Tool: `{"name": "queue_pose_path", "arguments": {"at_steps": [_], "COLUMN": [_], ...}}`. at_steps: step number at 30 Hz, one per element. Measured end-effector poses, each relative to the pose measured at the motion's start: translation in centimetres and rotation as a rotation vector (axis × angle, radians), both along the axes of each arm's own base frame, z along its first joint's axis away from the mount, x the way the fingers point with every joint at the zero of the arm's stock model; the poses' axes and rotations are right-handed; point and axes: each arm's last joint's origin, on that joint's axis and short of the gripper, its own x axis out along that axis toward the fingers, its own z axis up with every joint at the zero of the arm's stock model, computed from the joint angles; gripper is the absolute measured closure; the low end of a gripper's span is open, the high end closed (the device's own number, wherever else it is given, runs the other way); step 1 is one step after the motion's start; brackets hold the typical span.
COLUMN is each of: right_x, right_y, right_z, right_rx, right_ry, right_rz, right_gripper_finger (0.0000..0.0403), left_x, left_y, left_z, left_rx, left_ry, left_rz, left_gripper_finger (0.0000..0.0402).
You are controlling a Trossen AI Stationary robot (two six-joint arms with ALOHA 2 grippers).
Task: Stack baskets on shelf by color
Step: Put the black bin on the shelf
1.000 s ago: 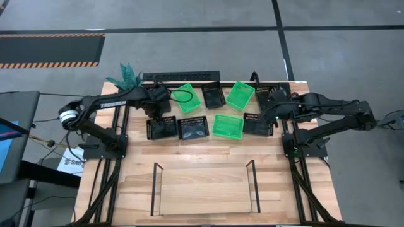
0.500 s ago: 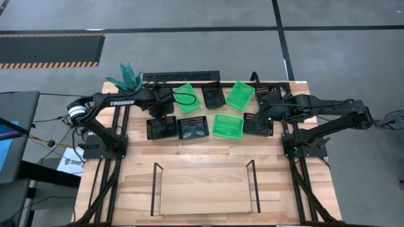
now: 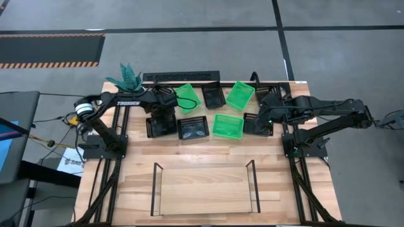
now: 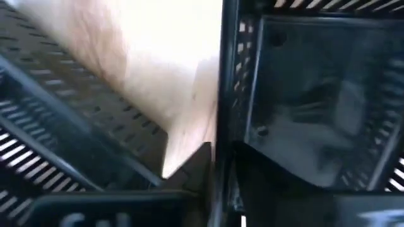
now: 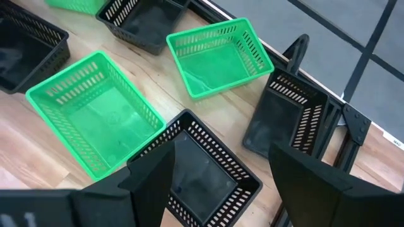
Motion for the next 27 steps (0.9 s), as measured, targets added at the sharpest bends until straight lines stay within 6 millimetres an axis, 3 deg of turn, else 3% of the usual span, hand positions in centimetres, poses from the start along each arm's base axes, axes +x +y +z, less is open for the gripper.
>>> {"name": "queue_pose_path", "arguments": {"at_steps": [9,23,27], "right_x": [0.1,0.5,0.5], "right_y": [0.0,0.0,0.0], "right_z": [0.0,0.2,0.2], "right_rx": [-0.002,-0.008,-0.008], "right_ry": [-0.012,-0.044,-0.044], "right_rz": [-0.001,0.016,0.016], "right_gripper_finger": [0.0121,0.0121,0.0121], "left_x": [-0.6,-0.3,-0.6], "left_y": [-0.3,-0.3,-0.8], "left_z": [1.5,8.9,11.0], "left_rx": [0.002,0.040,-0.025], "left_ry": [0.000,-0.144,-0.217], "left_rz": [0.190,0.412,0.536], "left_gripper_finger": [0.0400,0.0401,0.0401]}}
